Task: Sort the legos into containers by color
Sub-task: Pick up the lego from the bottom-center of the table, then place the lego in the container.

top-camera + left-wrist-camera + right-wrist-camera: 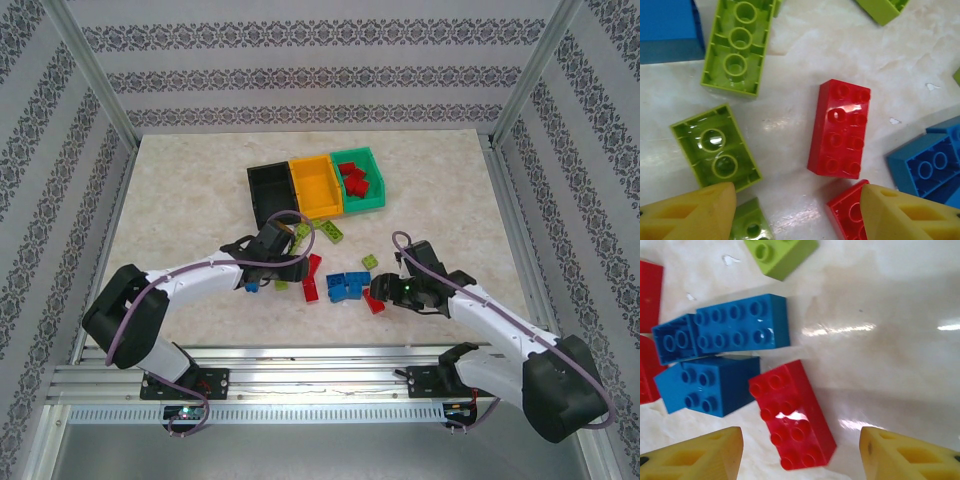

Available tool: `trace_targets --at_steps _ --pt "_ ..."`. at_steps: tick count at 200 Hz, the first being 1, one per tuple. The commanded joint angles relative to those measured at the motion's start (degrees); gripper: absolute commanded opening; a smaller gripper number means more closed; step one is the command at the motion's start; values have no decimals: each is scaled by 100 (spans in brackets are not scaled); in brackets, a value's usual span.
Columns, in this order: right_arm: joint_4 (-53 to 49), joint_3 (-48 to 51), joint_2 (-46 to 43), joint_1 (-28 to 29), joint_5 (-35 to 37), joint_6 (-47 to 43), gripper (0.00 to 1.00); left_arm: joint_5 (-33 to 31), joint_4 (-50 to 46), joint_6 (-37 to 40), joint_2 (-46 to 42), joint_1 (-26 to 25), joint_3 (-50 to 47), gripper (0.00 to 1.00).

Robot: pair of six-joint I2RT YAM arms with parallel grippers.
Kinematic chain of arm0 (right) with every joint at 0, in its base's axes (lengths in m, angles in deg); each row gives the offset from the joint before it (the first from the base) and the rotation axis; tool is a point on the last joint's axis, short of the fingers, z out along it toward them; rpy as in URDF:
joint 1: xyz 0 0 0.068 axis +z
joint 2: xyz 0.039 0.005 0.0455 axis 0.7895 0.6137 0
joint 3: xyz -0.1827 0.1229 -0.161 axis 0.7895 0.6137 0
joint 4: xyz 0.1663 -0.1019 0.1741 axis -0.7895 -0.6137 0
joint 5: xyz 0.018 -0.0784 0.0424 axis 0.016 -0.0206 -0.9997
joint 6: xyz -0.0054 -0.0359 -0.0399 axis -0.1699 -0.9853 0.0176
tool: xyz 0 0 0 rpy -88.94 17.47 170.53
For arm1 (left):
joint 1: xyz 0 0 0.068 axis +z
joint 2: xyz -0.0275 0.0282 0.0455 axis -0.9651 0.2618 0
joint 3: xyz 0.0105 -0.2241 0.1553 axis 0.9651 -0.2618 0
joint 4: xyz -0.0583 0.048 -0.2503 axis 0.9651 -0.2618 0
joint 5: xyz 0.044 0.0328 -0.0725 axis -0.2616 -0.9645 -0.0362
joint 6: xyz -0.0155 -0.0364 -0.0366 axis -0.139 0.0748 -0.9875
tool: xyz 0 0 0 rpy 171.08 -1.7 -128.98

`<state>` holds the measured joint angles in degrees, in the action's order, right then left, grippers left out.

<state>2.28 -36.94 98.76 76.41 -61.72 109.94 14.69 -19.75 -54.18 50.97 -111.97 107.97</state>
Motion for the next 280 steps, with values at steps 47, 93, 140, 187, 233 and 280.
trace_targets --at_steps 47,93,140,187,233,280 --pt "-437 -447 798 451 99 -393 63 458 1039 -242 -173 -65 -338 66" --pt "-387 -648 1415 691 290 -521 61 269 1128 -327 -471 -63 -647 66" --pt "-296 -984 2031 980 511 -570 48 154 1114 -318 -695 -65 -804 66" --pt "-359 -1032 1758 975 521 -577 26 146 1065 -286 -744 -65 -797 66" --pt "-322 -1369 1052 75 98 -890 26 279 1184 -410 -633 -65 -790 66" --pt "322 -2724 1999 -1056 -806 -995 27 396 969 -481 -484 -139 -672 65"
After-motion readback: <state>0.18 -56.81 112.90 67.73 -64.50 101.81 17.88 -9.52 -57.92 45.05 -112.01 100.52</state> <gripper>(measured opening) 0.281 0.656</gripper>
